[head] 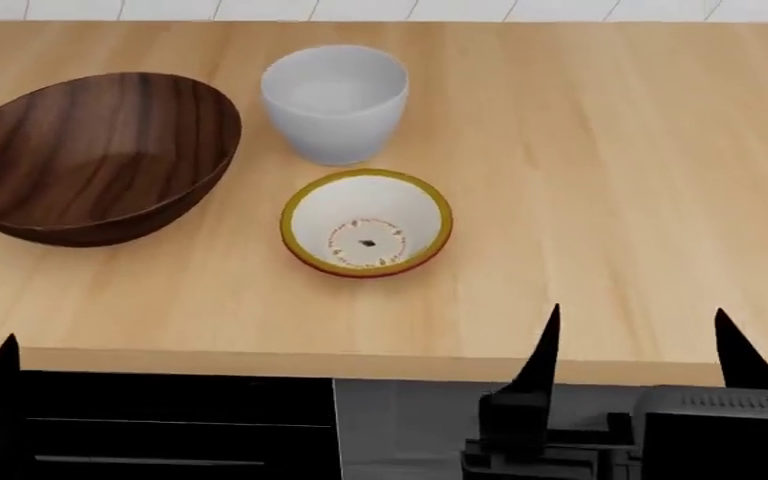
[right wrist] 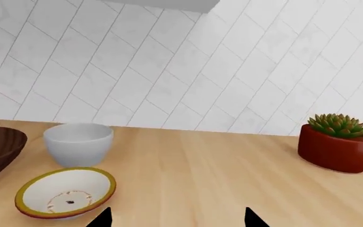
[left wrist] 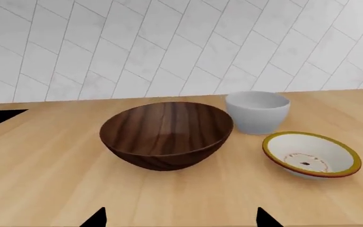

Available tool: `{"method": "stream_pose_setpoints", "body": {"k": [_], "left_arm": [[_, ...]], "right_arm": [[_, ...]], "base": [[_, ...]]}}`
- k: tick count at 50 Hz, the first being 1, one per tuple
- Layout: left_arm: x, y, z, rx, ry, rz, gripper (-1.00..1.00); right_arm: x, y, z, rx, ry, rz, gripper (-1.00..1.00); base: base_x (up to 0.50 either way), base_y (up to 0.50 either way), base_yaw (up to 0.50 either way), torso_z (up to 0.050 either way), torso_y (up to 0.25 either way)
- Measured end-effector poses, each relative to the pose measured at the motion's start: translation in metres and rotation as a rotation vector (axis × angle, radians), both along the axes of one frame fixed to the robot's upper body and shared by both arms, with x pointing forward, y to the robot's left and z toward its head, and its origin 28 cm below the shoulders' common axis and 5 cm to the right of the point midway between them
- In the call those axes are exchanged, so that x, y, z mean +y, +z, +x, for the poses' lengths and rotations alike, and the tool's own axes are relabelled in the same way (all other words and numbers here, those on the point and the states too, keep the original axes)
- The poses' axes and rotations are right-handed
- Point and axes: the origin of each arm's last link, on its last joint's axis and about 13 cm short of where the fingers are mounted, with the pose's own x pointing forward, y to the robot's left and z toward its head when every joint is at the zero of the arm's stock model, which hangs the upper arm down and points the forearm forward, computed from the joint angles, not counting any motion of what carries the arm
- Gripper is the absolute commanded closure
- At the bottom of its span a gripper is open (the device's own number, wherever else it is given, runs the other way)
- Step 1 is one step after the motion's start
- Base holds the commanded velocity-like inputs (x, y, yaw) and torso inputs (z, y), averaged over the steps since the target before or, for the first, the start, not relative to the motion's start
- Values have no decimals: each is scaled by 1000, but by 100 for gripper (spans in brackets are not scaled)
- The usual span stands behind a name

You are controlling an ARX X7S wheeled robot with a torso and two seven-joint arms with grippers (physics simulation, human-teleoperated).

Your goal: Stack the bowls from largest to smallest.

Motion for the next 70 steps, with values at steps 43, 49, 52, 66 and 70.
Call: {"method": "stream_pose_setpoints", "body": {"k": [43, 49, 52, 66, 70], "left_arm": [[6, 8, -2, -14, 32, 14, -100], [7, 8, -3, -17, 37, 16, -100], [7, 8, -3, -17, 39, 17, -100], [10, 11, -4, -25, 51, 23, -100], [11, 13, -5, -26, 53, 25, -100]], "right_arm": [[-5, 4, -3, -34, -26, -87, -100], [-5, 4, -4, -35, -29, -92, -100], [-5, 4, -4, -36, -30, -93, -100], [-8, 8, -3, -20, -50, -69, -100], [-12, 20, 1, -8, -63, -74, -100]], "base": [[392, 271, 0, 0, 0], [500, 127, 0, 0, 0], [500, 124, 0, 0, 0], [261, 76, 0, 0, 2], [0, 0, 0, 0, 0]]}}
